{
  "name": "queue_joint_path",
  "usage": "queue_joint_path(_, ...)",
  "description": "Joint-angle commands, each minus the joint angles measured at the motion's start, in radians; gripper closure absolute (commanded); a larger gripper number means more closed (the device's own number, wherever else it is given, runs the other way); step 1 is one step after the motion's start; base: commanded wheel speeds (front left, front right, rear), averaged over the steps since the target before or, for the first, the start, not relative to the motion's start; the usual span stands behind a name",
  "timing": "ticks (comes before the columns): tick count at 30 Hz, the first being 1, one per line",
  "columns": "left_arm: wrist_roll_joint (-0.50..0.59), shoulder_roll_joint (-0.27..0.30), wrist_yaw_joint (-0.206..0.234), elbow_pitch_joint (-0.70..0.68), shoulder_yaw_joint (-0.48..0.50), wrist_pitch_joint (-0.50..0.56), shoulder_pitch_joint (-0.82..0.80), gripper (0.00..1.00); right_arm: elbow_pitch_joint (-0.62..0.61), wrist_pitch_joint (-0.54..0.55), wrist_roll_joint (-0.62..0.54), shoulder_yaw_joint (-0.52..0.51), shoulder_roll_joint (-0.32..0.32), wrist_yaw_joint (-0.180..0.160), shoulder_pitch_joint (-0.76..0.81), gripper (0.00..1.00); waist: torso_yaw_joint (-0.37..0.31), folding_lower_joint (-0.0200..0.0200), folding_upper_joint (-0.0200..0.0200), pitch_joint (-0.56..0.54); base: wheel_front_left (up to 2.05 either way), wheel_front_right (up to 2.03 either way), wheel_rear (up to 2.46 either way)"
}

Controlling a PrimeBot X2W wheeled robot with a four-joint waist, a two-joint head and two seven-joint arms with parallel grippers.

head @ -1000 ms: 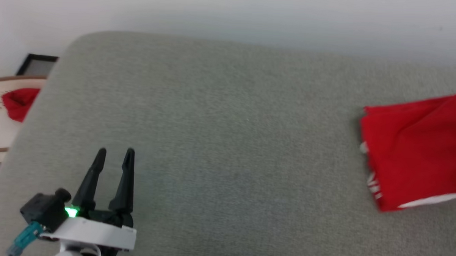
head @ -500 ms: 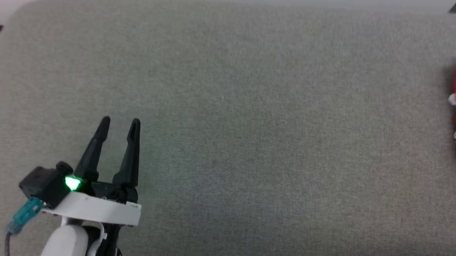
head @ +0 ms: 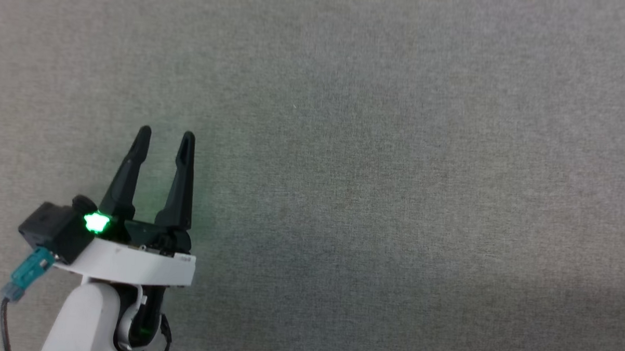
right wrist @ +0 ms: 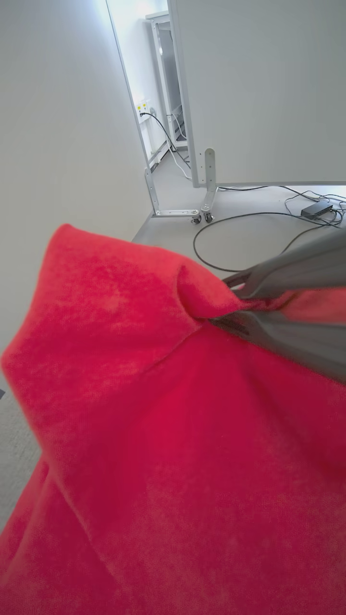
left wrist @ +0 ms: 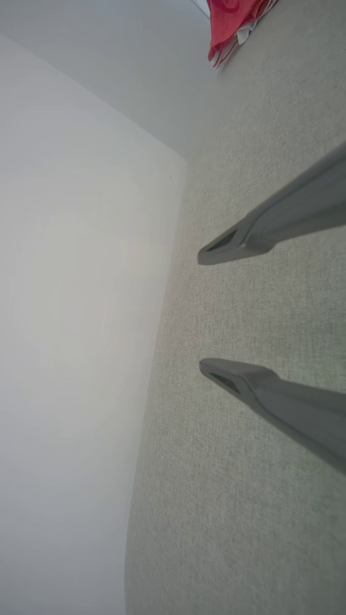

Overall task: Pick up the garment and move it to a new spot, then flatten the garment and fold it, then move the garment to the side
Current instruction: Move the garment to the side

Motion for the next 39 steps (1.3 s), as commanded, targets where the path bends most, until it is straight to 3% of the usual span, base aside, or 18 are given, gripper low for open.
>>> queue_joint_path(1, 0.011, 0.005, -0.003, -0.003, -0.001, 0.0, -0.017, 0.0, 0.012, -0.006, -0.025, -0.008, 0.01, -0.001, -0.017, 1.0, -0.007, 0.0, -0.0001, 0.032, 0.0, 0.0, 0.0)
queue_joint_path(22, 0.009, 0.028, -0.003, -0.002, -0.02, 0.0, -0.064, 0.0, 0.134, -0.013, -0.242, -0.081, 0.127, -0.001, -0.117, 1.0, -0.048, 0.0, -0.0001, 0.099, 0.0, 0.0, 0.0)
queue_joint_path(32, 0.006, 0.046, -0.003, 0.004, -0.027, 0.0, -0.072, 0.0, 0.17, -0.025, -0.284, -0.111, 0.189, -0.001, -0.14, 1.0, -0.076, 0.0, -0.0001, 0.102, 0.0, 0.0, 0.0)
queue_joint_path(33, 0.005, 0.047, -0.003, 0.004, -0.027, 0.0, -0.073, 0.0, 0.172, -0.027, -0.289, -0.111, 0.193, -0.001, -0.143, 0.84, -0.078, 0.0, -0.0001, 0.1, 0.0, 0.0, 0.0)
queue_joint_path(34, 0.004, 0.048, -0.003, 0.006, -0.028, 0.0, -0.073, 0.0, 0.173, -0.034, -0.294, -0.109, 0.195, -0.001, -0.144, 0.76, -0.079, 0.0, -0.0001, 0.099, 0.0, 0.0, 0.0)
queue_joint_path(35, 0.004, 0.05, -0.003, 0.007, -0.028, 0.0, -0.072, 0.0, 0.176, -0.042, -0.296, -0.115, 0.199, -0.001, -0.148, 0.14, -0.081, 0.0, -0.0001, 0.096, 0.0, 0.0, 0.0)
queue_joint_path(36, 0.003, 0.051, -0.003, 0.008, -0.028, 0.0, -0.072, 0.0, 0.18, -0.048, -0.299, -0.119, 0.202, -0.001, -0.149, 0.0, -0.082, 0.0, -0.0001, 0.092, 0.0, 0.0, 0.0)
queue_joint_path(39, -0.001, 0.051, -0.003, 0.015, -0.029, 0.0, -0.066, 0.0, 0.189, -0.069, -0.307, -0.127, 0.209, -0.001, -0.152, 0.0, -0.082, 0.0, -0.0001, 0.075, 0.0, 0.0, 0.0)
